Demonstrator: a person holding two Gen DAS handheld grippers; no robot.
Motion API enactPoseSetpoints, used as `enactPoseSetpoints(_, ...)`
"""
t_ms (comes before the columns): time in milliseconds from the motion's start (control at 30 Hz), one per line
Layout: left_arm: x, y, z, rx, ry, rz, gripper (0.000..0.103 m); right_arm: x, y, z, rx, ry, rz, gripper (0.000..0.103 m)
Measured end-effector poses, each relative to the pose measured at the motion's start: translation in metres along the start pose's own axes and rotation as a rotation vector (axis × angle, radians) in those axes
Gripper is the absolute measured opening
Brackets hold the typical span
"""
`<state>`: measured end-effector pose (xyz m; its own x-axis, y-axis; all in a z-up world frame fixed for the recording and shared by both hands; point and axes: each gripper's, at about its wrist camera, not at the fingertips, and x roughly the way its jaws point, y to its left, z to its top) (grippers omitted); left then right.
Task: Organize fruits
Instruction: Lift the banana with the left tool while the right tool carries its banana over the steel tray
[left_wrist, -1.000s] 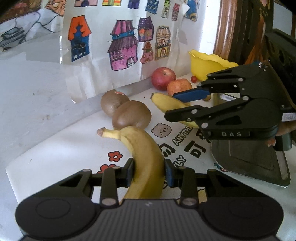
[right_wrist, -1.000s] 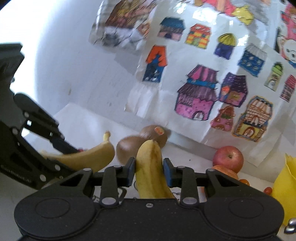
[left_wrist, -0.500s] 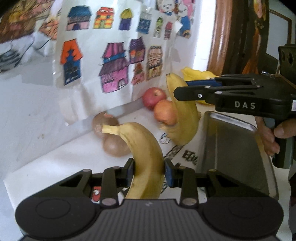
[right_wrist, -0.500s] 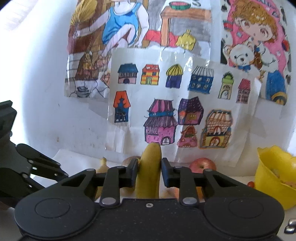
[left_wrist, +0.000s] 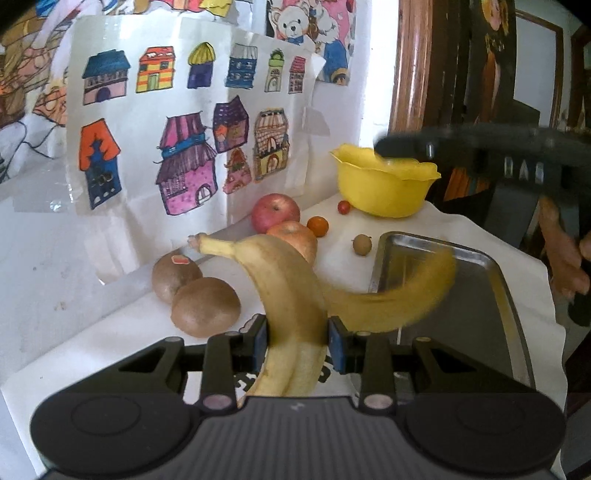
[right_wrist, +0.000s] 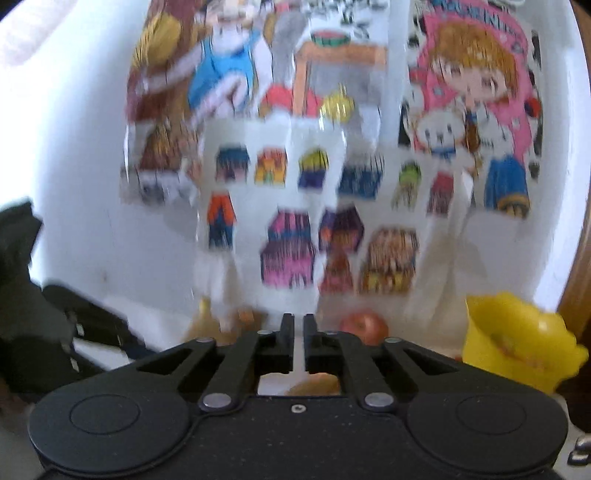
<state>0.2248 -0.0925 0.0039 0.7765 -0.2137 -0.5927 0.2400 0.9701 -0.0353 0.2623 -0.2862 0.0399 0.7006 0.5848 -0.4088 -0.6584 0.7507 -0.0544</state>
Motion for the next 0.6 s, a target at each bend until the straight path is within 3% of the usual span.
enactPoseSetpoints(100, 0.002, -0.003, -0.002, 0.014, -0.004, 0.008, 0.037, 0.014, 0.000, -0.020, -0.031, 0.083, -0.012, 0.033)
enactPoseSetpoints(133, 0.002, -0.004, -0.002, 0.016, -0.005, 0.009, 0.037, 0.018, -0.002, -0.026, -0.030, 0.102, -0.016, 0.033)
enactPoseSetpoints(367, 0.008, -0.007, 0.001, 0.030, 0.011, 0.015, 0.037, 0.032, -0.017, -0.060, 0.023, 0.169, -0.035, 0.064)
enactPoseSetpoints(600, 0.016, -0.012, 0.005, 0.034, 0.034, 0.008, 0.037, 0.061, -0.017, -0.073, -0.003, 0.241, -0.032, 0.060)
